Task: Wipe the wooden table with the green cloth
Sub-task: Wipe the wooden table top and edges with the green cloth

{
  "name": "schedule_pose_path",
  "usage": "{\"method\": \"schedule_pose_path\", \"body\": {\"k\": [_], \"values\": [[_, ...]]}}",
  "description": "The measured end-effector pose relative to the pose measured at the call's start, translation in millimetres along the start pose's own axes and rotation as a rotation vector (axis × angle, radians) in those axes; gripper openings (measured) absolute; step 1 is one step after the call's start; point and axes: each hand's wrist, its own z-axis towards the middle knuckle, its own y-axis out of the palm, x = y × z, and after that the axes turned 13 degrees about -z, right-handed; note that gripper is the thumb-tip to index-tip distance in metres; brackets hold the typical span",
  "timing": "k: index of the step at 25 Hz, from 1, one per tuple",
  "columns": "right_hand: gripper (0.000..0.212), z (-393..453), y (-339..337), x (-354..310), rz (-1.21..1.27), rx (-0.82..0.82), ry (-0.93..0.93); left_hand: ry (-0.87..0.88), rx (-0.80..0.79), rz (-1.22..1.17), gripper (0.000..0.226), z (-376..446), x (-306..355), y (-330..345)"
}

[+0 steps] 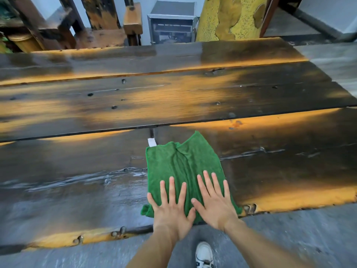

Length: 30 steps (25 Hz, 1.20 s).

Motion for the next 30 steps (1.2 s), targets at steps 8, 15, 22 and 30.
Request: {"method": "schedule_pose_path", "body": {"k": [8,15,22,30], "values": [[0.071,-39.3,23.7,4.3,-0.061,0.066,0.135,0.018,-0.033,0.033,0.084,-11.7,15.5,12.3],[0.067,6.3,7.3,30.6,0.004,0.072,0.191,0.131,0.090,-0.010,0.075,42.4,38.0,-5.6],[0.074,99.7,-41.1,84.9,0.022,0.007,0.197,0.127,0.159,0.031,0.071,137.4,64.3,-37.8],[0.066,268.1,-80.6,153.4,0.003,0.078,0.192,0.055,0.212,0.013,0.069,290.5,94.6,-111.6]]}}
